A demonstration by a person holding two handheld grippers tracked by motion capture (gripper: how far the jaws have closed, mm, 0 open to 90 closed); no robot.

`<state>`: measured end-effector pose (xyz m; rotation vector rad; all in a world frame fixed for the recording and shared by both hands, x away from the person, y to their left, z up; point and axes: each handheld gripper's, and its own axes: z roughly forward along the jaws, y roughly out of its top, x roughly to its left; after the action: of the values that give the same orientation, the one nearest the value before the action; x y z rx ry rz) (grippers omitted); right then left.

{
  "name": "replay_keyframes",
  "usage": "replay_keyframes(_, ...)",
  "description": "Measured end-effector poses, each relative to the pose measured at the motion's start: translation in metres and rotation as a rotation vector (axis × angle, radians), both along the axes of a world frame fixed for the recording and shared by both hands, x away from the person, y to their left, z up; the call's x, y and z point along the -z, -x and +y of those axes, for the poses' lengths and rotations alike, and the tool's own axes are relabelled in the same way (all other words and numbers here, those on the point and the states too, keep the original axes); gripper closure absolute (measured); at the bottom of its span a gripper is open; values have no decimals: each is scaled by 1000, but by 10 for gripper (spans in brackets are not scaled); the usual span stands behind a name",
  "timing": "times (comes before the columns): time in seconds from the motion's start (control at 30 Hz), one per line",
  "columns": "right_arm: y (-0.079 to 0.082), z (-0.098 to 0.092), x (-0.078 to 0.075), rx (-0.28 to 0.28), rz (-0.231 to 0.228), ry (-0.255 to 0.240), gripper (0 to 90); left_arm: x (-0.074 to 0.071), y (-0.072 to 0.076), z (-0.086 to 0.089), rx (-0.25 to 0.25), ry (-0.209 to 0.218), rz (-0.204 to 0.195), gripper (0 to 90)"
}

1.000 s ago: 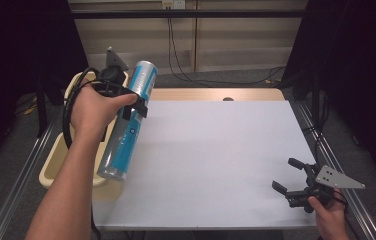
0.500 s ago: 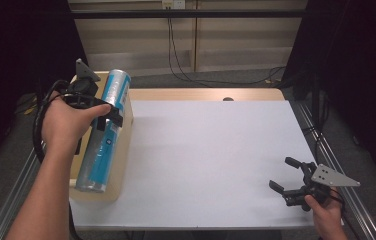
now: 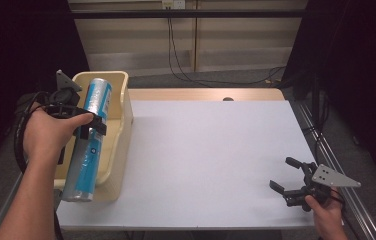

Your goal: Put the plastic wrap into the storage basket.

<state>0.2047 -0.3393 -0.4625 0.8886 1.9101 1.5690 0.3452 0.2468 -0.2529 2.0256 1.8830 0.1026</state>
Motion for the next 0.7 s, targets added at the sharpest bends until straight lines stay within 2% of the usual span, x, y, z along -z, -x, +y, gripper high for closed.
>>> replay_keyframes(0.4, 1, 0, -1, -3, -3, 0, 10, 15, -1, 14, -33, -6, 15, 323)
replay_keyframes(0.7, 1, 0, -1, -1, -3, 1, 10, 18, -2, 12, -31, -19, 22, 322)
